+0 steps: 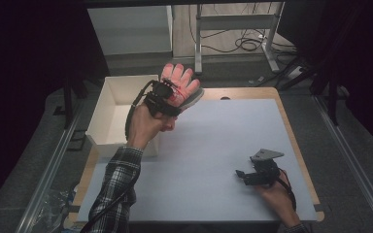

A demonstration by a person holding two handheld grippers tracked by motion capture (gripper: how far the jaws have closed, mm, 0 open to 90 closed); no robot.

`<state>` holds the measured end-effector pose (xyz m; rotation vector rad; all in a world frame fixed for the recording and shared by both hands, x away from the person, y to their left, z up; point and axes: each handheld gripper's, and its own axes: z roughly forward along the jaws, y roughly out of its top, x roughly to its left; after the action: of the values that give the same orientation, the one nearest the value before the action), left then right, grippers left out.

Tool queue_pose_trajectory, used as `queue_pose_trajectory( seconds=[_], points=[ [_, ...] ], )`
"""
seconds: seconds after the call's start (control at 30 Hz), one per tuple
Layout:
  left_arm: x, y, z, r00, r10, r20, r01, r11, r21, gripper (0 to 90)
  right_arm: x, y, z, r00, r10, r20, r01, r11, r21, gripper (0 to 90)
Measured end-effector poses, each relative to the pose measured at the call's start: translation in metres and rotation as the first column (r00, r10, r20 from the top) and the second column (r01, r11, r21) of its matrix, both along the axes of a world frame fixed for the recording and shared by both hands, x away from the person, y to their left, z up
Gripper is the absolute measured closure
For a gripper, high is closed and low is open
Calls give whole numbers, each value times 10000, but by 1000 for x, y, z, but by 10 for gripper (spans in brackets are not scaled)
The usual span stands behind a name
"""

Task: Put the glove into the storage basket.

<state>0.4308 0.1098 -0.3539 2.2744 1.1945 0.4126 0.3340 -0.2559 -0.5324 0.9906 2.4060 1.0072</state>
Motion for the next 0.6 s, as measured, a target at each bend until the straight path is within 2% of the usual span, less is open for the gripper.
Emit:
queue_pose_trajectory(
  seconds=[0.17, 0.3, 0.47, 0.6],
  points=[
    [4, 16, 5, 9985, 539, 76, -538, 9985, -38, 490, 0, 0, 0, 10000, 6, 6, -6, 10000, -7, 194],
    [7, 31, 4, 9947, 1023, 66, -1023, 9948, -15, 489, 0, 0, 0, 10000, 2, 9, -2, 10000, -7, 194],
    [11, 51, 1, 9870, 1606, 80, -1606, 9870, -43, 489, 0, 0, 0, 10000, 9, 27, -9, 10000, -14, 194],
    [12, 65, -1, 9778, 2088, 188, -2088, 9780, -18, 489, 0, 0, 0, 10000, 9, 27, -9, 10000, -13, 194]
  ],
)
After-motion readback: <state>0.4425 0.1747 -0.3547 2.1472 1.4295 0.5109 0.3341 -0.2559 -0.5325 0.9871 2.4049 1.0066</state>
